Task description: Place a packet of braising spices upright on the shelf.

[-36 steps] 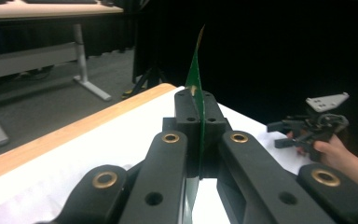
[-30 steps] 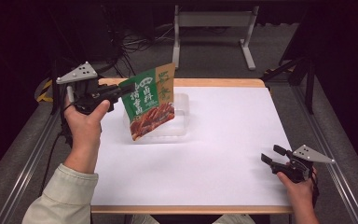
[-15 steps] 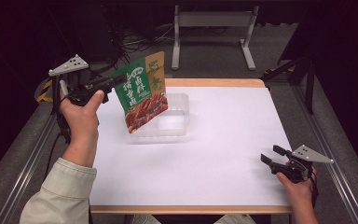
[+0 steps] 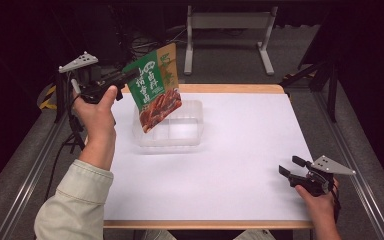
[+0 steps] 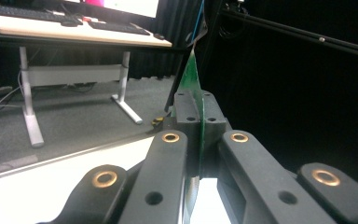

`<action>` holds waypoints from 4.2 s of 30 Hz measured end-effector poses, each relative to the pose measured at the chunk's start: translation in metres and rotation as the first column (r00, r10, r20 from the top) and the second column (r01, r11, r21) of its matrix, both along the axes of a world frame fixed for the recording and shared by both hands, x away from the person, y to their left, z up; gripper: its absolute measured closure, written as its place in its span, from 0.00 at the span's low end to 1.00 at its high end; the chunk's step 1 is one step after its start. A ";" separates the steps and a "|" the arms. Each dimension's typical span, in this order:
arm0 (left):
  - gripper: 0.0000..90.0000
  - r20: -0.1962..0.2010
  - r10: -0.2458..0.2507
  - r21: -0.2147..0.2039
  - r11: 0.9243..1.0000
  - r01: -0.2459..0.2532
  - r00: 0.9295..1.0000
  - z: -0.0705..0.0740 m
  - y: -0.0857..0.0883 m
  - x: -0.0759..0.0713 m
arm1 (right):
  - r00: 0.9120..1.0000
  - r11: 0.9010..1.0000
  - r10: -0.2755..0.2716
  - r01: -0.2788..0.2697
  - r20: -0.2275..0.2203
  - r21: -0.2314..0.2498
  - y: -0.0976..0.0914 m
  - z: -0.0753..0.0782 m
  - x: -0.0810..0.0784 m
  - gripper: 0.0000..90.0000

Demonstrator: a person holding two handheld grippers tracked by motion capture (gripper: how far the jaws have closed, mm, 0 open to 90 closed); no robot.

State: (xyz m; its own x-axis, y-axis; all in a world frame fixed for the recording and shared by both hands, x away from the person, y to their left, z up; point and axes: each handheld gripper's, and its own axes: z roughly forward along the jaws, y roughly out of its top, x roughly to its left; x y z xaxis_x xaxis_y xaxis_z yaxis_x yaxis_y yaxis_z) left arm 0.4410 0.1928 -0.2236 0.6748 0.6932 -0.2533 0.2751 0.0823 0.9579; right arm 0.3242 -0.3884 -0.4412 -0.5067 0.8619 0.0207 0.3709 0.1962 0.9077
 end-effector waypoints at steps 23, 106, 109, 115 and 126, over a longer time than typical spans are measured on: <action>1.00 -0.049 -0.033 -0.094 0.995 0.028 0.998 -0.018 -0.037 0.025 | 1.000 1.000 0.008 -0.008 0.000 -0.025 0.003 0.000 0.000 0.33; 0.80 -0.125 -0.027 -0.054 0.998 0.021 0.992 -0.086 -0.060 0.043 | 0.999 0.998 0.023 -0.025 -0.028 -0.060 0.007 -0.001 0.003 0.33; 0.68 -0.124 -0.022 -0.048 0.999 0.016 0.992 -0.086 -0.060 0.043 | 0.999 0.998 0.022 -0.024 -0.031 -0.058 0.006 -0.001 0.003 0.32; 0.47 -0.105 -0.018 -0.052 0.999 0.013 0.994 -0.086 -0.056 0.041 | 0.999 0.998 0.024 -0.027 -0.041 -0.055 0.006 -0.001 0.004 0.32; 0.43 -0.066 -0.061 -0.024 0.998 0.060 0.996 -0.075 -0.041 0.017 | 0.999 0.998 0.024 -0.026 -0.034 -0.064 0.011 0.005 0.004 0.31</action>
State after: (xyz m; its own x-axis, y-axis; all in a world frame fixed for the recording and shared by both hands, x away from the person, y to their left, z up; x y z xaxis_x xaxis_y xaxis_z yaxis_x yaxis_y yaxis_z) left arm 0.4583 0.1515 -0.2987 0.6966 0.6454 -0.3133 0.3431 0.0839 0.9356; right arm 0.3283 -0.3778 -0.4357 -0.5282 0.8490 -0.0172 0.3950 0.2636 0.8801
